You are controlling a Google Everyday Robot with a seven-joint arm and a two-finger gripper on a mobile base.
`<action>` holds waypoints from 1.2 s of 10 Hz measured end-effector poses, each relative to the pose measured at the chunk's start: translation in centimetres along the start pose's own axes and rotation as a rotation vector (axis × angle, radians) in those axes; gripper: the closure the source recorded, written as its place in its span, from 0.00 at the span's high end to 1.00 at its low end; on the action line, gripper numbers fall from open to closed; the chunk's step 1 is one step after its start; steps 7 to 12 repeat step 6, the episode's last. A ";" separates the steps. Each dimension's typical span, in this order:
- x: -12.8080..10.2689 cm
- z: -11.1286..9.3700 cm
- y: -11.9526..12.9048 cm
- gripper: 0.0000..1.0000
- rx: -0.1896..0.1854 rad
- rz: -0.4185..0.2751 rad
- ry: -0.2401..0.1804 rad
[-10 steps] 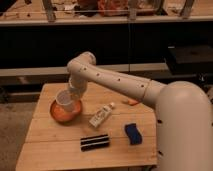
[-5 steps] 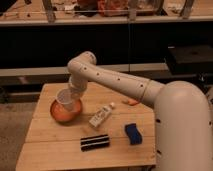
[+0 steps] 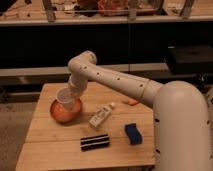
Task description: Place the ceramic cup in the ceramic bowl
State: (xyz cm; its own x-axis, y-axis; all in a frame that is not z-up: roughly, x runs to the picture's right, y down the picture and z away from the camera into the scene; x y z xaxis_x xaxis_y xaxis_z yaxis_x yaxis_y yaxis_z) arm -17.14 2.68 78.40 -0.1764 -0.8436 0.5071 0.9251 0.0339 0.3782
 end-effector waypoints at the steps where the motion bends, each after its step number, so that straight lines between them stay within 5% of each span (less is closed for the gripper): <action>1: 0.1 0.0 0.0 0.52 0.003 -0.003 0.000; 12: 0.5 0.2 0.0 0.53 0.019 -0.015 -0.002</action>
